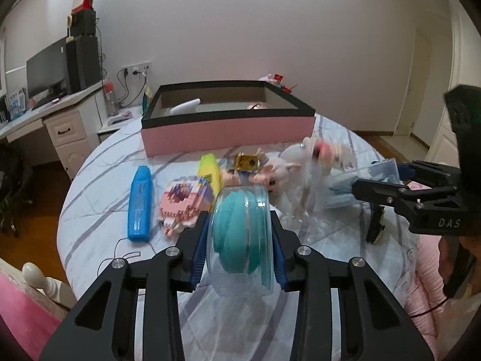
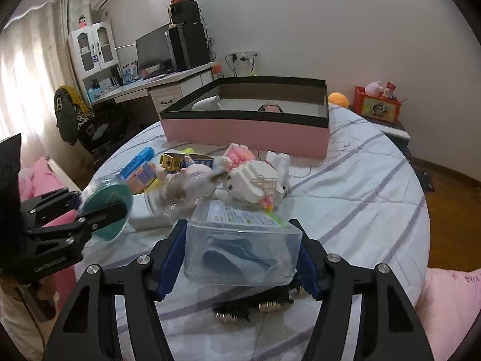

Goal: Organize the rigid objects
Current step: 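Grasp the teal round container with the left gripper while the right gripper grasps the clear plastic box, then lift the teal container and clear box into the pink box and release both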

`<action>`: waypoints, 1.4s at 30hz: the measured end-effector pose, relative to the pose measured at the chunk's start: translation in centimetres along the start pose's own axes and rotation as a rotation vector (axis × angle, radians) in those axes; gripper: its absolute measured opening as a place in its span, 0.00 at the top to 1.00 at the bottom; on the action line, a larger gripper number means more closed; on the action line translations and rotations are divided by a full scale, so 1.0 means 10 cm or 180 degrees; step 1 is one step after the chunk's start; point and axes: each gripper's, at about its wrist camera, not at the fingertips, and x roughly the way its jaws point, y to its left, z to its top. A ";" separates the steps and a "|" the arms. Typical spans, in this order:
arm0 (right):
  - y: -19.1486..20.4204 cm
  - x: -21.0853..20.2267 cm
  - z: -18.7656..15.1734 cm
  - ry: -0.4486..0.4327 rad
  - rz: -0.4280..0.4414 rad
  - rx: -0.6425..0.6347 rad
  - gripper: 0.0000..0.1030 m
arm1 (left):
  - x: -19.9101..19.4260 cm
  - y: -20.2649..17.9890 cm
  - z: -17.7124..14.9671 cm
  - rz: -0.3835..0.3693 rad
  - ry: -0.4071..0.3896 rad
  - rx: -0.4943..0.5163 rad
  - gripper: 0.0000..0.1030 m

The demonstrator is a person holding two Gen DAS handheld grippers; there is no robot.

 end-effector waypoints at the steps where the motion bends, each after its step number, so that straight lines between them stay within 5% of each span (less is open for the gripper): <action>1: 0.01 -0.03 0.00 0.0000 -0.0014 -0.0001 0.36 | -0.01 -0.01 0.02 -0.0013 -0.0004 0.0017 0.64; 9: -0.04 0.17 -0.21 0.0321 0.0202 0.0244 0.36 | 0.01 -0.12 -0.04 -0.0010 0.0058 0.0133 0.64; 17: 0.05 0.26 -0.17 0.0270 0.0121 0.0149 0.36 | 0.00 -0.12 -0.03 0.0013 0.0024 0.0162 0.64; 27: 0.20 -0.10 0.07 -0.0243 -0.0353 -0.0115 0.37 | -0.16 -0.10 0.17 0.0047 -0.0213 0.0082 0.64; 42: 0.45 -0.56 0.66 -0.1093 -0.0449 -0.0059 0.36 | -0.64 -0.17 0.85 0.0565 -0.1002 -0.0027 0.64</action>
